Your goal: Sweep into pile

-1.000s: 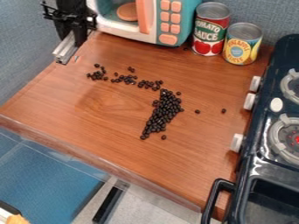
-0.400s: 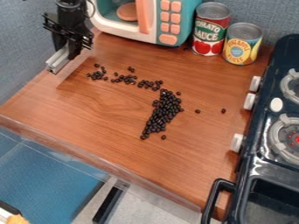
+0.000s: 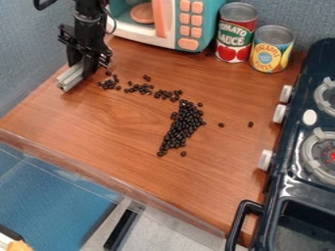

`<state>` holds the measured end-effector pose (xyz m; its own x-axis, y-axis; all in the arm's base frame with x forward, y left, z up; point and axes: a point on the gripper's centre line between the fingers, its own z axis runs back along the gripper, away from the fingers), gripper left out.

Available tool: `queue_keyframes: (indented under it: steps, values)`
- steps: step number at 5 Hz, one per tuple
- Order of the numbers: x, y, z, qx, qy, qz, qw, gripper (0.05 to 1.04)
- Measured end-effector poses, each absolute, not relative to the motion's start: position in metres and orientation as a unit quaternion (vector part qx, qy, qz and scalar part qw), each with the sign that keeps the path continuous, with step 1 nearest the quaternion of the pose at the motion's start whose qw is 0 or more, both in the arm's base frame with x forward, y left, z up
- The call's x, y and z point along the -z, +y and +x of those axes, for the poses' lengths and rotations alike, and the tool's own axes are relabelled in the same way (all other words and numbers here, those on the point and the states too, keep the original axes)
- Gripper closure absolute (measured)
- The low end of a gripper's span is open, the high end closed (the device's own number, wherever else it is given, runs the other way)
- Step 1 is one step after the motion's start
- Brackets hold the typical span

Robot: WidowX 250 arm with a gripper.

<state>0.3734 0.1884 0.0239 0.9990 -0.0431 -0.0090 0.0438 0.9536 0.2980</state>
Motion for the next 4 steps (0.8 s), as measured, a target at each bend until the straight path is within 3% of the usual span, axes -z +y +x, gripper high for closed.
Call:
queue_keyframes:
  steps: [2, 4]
  values:
    - [-0.016, 0.175, 0.367, 0.038, 0.011, 0.138, 0.990, 0.708]
    - [-0.015, 0.140, 0.363, 0.051, 0.016, 0.104, 0.993, 0.708]
